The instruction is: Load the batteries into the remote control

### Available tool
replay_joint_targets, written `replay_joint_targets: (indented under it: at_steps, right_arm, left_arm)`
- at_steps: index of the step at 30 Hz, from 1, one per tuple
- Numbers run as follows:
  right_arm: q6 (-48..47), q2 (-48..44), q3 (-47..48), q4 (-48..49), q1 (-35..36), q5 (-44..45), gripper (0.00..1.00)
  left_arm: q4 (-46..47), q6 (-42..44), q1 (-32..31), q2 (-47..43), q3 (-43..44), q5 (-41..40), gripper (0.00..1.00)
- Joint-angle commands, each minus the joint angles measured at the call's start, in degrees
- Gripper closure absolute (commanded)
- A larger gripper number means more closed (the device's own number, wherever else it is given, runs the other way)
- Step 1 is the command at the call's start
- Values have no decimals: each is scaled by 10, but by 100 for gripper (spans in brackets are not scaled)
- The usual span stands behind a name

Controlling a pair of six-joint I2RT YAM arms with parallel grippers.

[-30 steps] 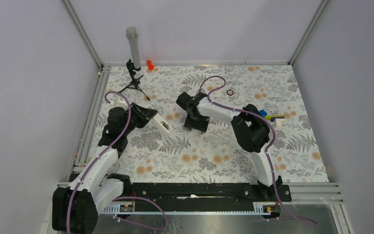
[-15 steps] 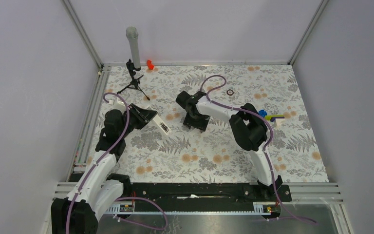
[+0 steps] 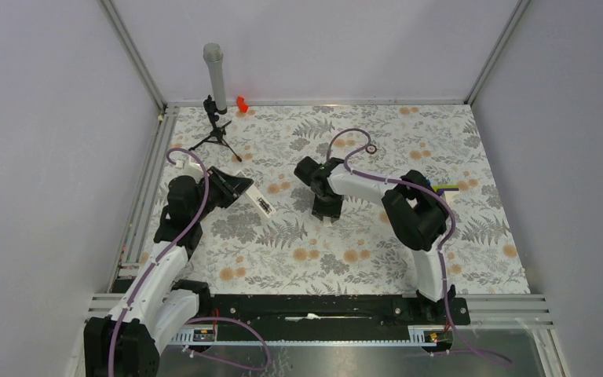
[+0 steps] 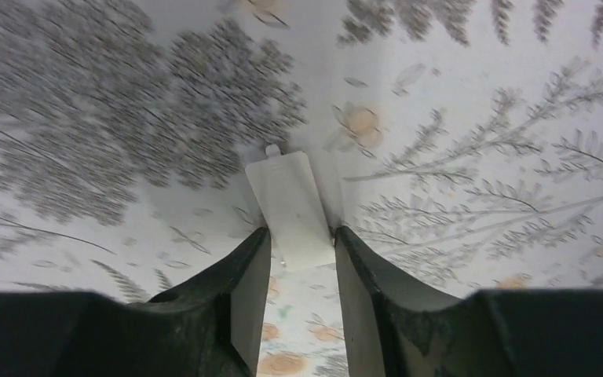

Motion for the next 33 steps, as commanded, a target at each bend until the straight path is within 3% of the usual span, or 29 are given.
replay_joint_targets:
  at_steps: [1, 6, 12, 20, 29, 33]
  right_arm:
    - [-90, -33, -81, 15, -3, -16, 59]
    - [-147, -55, -120, 30, -2, -24, 60]
    - [-200, -70, -141, 30, -2, -32, 43]
    - [-217, -65, -136, 30, -2, -81, 50]
    - [-233, -67, -138, 28, 2, -102, 38]
    - [-238, -63, -140, 26, 6, -95, 40]
  left_arm:
    - [53, -3, 7, -1, 20, 17, 100]
    - [49, -2, 8, -2, 16, 17, 100]
    - [47, -3, 9, -1, 17, 17, 100]
    - [47, -4, 9, 10, 18, 24, 100]
    - [55, -9, 14, 16, 17, 35, 100]
    - [57, -10, 16, 13, 13, 33, 100]
